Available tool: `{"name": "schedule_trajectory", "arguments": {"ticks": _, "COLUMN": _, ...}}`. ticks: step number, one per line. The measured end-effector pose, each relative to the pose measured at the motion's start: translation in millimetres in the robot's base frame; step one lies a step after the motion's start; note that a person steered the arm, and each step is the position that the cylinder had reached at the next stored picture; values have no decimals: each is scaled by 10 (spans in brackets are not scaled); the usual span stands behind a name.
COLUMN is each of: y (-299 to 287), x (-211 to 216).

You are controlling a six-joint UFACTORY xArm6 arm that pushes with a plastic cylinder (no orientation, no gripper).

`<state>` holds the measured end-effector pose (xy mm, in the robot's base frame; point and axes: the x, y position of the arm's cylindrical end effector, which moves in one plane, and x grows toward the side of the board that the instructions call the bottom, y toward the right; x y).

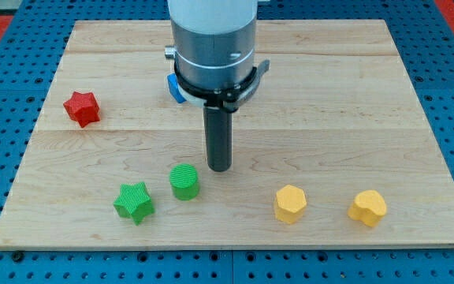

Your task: Place the blue blocks diagonal to each other

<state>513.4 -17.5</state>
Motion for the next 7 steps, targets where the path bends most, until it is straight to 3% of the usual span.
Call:
{"name": "schedule_trajectory", "arguments": {"ticks": 1, "y": 16, "x": -86}}
{"name": "schedule_trajectory", "arguments": {"ticks": 3, "y": 647, "x": -631}}
{"name": "schedule_trajectory", "arguments": {"ticks": 4, "y": 197, "x": -660}}
{"name": "schedule_trajectory", "arguments": {"ticks": 5, "y": -217, "x": -1110}}
{"name": "schedule_trajectory", "arguments": {"ticks": 7, "y": -1304, "x": -1354}}
